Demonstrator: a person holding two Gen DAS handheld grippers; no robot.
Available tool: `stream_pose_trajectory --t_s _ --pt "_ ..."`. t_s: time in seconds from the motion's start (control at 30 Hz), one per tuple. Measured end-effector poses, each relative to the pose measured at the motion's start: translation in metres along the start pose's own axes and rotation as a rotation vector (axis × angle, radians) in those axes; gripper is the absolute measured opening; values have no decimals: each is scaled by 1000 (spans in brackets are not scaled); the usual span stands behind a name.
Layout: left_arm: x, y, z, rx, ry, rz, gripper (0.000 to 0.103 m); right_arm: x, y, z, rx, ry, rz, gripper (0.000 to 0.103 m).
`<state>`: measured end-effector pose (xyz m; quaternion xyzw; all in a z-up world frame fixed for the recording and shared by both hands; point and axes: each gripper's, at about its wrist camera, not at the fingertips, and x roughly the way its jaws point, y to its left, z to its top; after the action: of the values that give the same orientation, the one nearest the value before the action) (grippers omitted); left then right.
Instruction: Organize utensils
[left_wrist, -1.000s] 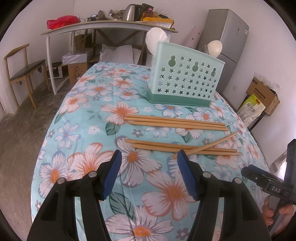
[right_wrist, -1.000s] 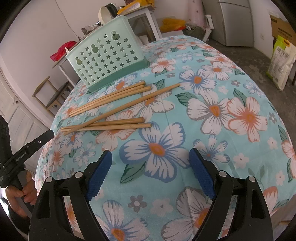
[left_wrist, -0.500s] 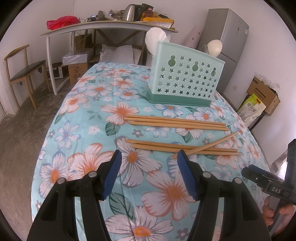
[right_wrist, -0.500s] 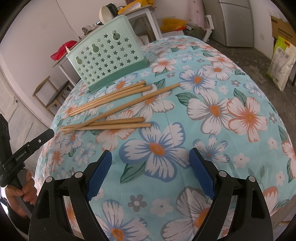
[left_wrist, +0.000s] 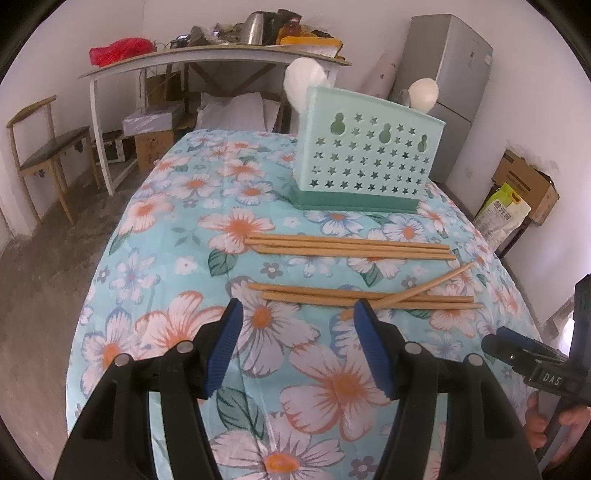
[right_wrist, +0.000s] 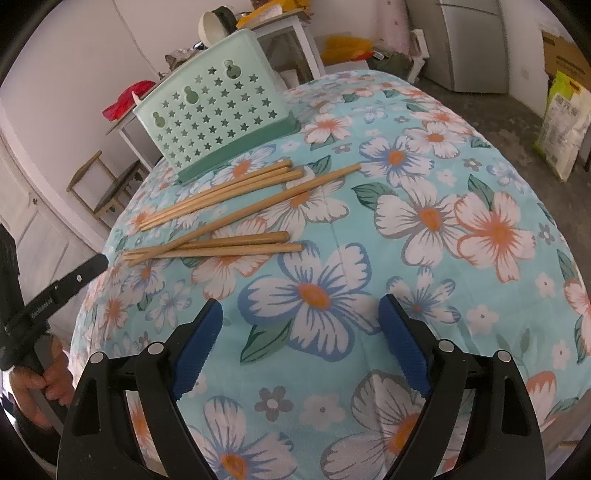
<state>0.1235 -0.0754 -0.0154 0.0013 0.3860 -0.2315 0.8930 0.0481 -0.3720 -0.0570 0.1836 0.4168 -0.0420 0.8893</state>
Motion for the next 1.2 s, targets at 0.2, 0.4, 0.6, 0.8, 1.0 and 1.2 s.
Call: stream_pose_trajectory --t_s 0.2,0.4,0.6,0.8,1.0,1.2 --pt "-1 -23 17 99 -21 -36 60 -9 -3 6 38 -6 33 83" --pt "11 -61 43 257 -10 -136 60 -28 -18 19 43 -102 18 82" --pt "39 -114 60 456 46 -293 58 -19 -45 22 65 -105 -33 64" --pt "67 -170 57 685 121 -382 44 -12 -69 21 109 -80 -10 46" --pt "104 -199 47 851 212 -343 27 -10 -75 22 133 -79 15 44" --pt "126 -214 40 933 266 -318 21 -8 -75 24 148 -77 18 44"
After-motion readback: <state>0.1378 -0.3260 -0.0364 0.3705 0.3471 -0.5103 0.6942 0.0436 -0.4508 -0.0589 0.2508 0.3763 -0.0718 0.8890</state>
